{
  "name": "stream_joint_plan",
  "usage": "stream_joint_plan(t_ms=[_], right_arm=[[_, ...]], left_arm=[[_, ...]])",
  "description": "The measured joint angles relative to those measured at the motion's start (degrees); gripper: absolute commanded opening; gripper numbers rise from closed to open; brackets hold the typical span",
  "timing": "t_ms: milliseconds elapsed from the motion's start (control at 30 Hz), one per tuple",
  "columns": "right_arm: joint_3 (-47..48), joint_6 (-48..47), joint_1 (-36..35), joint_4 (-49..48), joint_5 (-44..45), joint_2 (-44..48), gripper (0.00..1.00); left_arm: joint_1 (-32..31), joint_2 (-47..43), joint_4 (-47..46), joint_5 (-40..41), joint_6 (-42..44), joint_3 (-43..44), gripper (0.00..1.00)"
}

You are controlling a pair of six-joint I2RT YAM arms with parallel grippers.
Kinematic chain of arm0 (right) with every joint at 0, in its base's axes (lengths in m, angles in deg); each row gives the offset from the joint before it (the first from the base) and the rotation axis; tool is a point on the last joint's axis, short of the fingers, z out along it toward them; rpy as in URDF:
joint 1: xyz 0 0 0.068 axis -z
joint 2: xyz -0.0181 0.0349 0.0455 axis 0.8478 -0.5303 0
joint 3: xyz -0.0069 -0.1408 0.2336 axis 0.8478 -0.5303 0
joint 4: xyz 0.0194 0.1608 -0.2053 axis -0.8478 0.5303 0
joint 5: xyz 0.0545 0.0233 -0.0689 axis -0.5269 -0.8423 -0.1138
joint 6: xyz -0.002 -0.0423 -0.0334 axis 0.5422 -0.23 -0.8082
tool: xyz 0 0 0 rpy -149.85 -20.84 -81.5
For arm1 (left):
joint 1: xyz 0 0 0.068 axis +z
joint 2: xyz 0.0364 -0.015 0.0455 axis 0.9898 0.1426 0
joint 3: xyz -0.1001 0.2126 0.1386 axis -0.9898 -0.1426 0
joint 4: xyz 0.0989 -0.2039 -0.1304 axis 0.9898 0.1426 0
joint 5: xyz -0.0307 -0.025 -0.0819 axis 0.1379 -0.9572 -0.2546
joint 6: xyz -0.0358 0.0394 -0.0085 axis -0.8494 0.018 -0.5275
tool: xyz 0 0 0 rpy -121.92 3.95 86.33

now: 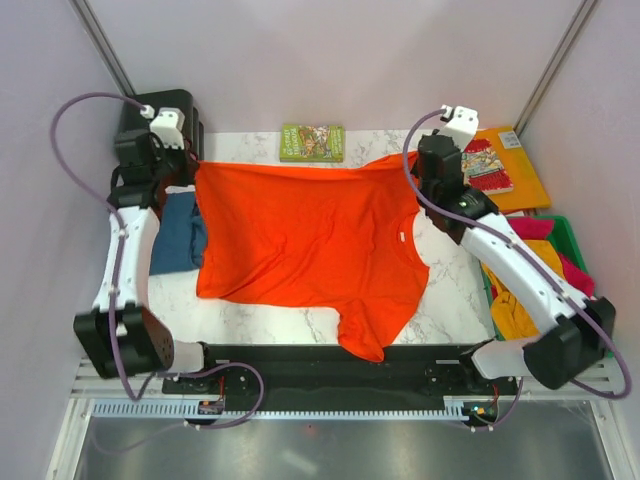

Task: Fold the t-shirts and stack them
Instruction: Flatten out the tshirt

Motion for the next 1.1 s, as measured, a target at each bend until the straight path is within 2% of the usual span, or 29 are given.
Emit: stream_joint_plan(t_ms=[133,267,500,700,800,933,1100], right_arm=[[5.2,-4.63,-3.5,1.4,-1.05,8.31,0.0],[13.64,-8.13,-4.15,3.74,-1.62,14.58,0.0],[27.45,-14.99,-4.26,7.67,-2.91,21.62,0.0],[36.85,-17.62,-4.26,8.68,-4.98,22.51,0.0],[38.56,-18.12,-4.26,8.48,-5.86,22.51,0.0],[37.03,-18.8,-4.26,7.1,-5.77,22.23,0.0],[30.69,-20.22,-4.26,3.26,-4.37,20.83,0.0]], left_arm=[[0.0,-12.92,3.02,-3.45,-1.33,4.39,0.02],[0.04,-24.04,4.83,-5.51,-1.81,10.67,0.02],[0.02,-37.2,12.09,-5.53,-1.77,20.85,0.02],[-0.02,-39.63,16.81,-4.0,-1.79,26.36,0.02],[-0.33,-39.74,18.64,-2.45,-1.79,28.26,0.02],[-1.16,-39.21,19.87,-0.83,-1.79,29.75,0.02],[-1.31,-36.96,18.56,-0.07,-1.79,27.82,0.02]])
